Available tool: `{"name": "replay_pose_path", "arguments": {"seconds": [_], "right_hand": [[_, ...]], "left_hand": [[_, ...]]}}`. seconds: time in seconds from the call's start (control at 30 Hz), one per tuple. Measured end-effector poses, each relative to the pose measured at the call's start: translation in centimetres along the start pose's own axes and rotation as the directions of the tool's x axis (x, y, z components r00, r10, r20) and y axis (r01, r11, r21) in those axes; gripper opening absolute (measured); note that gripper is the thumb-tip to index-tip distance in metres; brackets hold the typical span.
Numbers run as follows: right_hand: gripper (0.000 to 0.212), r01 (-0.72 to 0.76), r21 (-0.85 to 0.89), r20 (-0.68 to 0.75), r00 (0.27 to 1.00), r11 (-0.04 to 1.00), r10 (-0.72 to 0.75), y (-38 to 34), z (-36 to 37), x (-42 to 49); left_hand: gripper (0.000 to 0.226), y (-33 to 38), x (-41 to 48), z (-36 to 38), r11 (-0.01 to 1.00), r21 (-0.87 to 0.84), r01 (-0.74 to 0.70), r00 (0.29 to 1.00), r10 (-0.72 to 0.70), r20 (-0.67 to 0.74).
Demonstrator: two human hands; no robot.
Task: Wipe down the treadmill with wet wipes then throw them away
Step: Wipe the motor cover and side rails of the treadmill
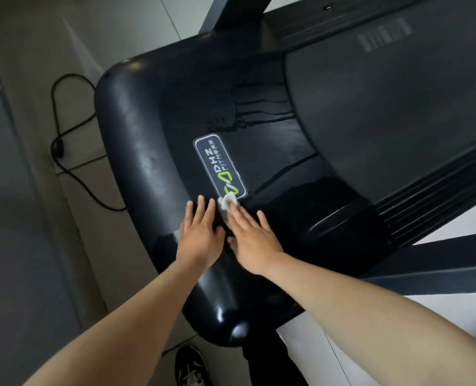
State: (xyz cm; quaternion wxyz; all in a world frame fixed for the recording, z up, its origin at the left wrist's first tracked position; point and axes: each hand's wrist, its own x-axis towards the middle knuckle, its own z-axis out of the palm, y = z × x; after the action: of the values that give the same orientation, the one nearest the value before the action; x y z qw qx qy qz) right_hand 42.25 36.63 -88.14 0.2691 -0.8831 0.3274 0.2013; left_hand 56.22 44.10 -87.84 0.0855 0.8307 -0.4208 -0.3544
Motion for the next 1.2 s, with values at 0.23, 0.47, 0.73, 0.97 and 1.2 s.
{"name": "replay_pose_path", "arguments": {"seconds": [0.23, 0.47, 0.73, 0.97, 1.2], "right_hand": [[0.067, -0.322, 0.066, 0.012, 0.947, 0.944, 0.322, 7.4, -3.2, 1.6], [0.070, -0.037, 0.079, -0.050, 0.998, 0.996, 0.041, 3.3, -1.3, 1.6], [0.060, -0.072, 0.059, -0.070, 0.995, 0.996, 0.076, 8.5, -2.8, 2.7], [0.060, -0.390, 0.274, -0.121, 0.893, 0.879, 0.434, 11.6, -4.2, 4.4], [0.058, -0.056, 0.139, -0.121, 0.990, 0.989, 0.073, 11.3, -3.1, 3.9]], "left_hand": [[0.061, 0.6, -0.5, 0.1, 0.995, 0.075, 0.061, 0.996, -0.056, -0.062], [0.053, 2.9, 1.7, -0.2, 0.997, 0.062, 0.054, 0.986, -0.044, -0.158], [0.063, 4.4, 3.5, 1.2, 0.991, 0.129, -0.015, 1.000, 0.015, 0.001], [0.044, 6.5, 4.7, 0.9, 0.993, 0.116, 0.034, 0.990, -0.018, -0.143], [0.063, 9.6, 8.7, 1.6, 0.973, 0.187, -0.137, 0.990, 0.128, 0.059]]}}
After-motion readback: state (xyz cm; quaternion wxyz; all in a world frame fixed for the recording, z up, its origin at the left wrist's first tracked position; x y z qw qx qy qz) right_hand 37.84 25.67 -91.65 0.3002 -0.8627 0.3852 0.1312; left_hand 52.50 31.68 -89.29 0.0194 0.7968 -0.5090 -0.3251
